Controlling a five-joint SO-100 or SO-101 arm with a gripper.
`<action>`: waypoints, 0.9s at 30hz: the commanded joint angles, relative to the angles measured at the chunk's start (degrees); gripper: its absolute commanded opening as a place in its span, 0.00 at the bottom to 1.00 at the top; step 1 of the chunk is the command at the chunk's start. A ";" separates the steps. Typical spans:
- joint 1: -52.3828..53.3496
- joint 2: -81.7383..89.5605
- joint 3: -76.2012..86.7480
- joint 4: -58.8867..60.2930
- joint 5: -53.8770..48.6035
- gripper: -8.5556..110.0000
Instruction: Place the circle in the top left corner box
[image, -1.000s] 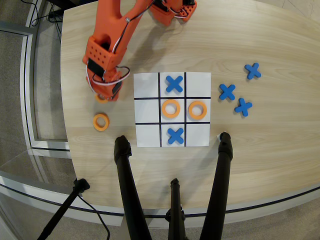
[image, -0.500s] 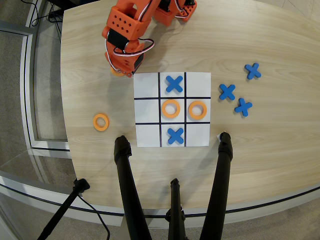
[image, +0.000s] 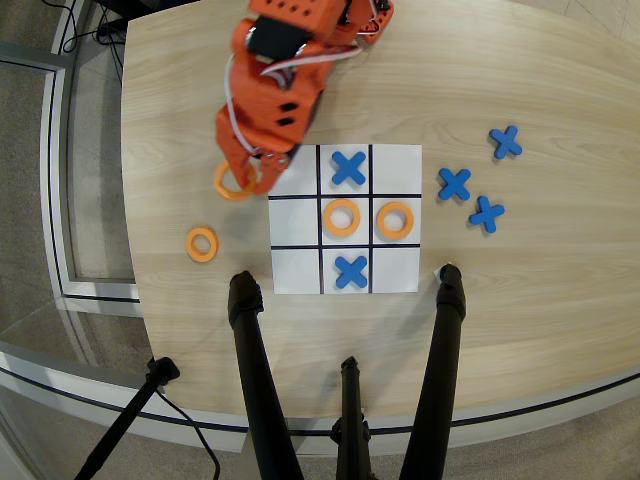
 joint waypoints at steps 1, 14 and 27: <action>-9.14 13.18 3.43 -0.35 2.29 0.07; -34.54 -3.43 1.14 -20.21 7.91 0.07; -33.93 -40.34 -17.31 -32.43 11.25 0.07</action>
